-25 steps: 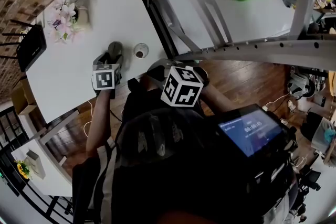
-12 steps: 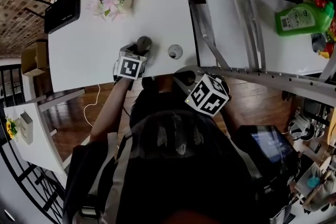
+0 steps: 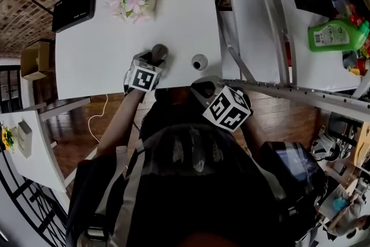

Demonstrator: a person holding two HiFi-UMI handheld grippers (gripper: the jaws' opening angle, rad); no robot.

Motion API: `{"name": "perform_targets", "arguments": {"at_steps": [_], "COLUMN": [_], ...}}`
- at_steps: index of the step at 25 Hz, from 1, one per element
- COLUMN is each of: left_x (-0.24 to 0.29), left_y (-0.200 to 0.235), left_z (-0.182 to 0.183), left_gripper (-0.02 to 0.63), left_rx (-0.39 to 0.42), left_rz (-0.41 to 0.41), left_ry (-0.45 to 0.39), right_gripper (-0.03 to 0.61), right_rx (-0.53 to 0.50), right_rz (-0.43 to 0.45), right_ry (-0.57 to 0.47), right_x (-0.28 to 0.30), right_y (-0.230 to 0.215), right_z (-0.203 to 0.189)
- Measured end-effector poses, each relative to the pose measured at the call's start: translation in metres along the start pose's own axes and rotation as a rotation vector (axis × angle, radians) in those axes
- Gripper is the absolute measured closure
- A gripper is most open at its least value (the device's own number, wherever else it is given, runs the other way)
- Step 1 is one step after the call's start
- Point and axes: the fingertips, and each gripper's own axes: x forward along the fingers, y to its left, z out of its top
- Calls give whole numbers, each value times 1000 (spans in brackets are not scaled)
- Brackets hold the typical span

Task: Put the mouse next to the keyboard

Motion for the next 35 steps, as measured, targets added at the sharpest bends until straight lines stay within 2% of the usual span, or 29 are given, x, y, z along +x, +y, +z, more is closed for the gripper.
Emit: {"name": "perform_targets", "arguments": {"at_steps": [4,9,11,16,21,35], "left_x": [0,9,9,7,1,-21], "left_y": [-3,-6,-6,-2,14,52], "left_z": [9,12,12,8,2,-24], "left_gripper": [333,333,333,339,349,351], "left_rx": [65,139,146,106,43,18], "left_rz": [-22,-61,-72,-81,-53,-41], "left_ry": [-49,14,22,-16,-51,-88], "right_gripper": [572,572,572,572,572,573], "right_rx": [0,7,8,20,21,15], "right_rz": [-5,-14,-23,-41,-58,-54], "right_ry": [7,20,26,36,50,74], "right_x": [5,9,9,13,19,53], "right_y": [0,0,-1,0,4,35], "right_z": [6,10,11,16,25,58]}}
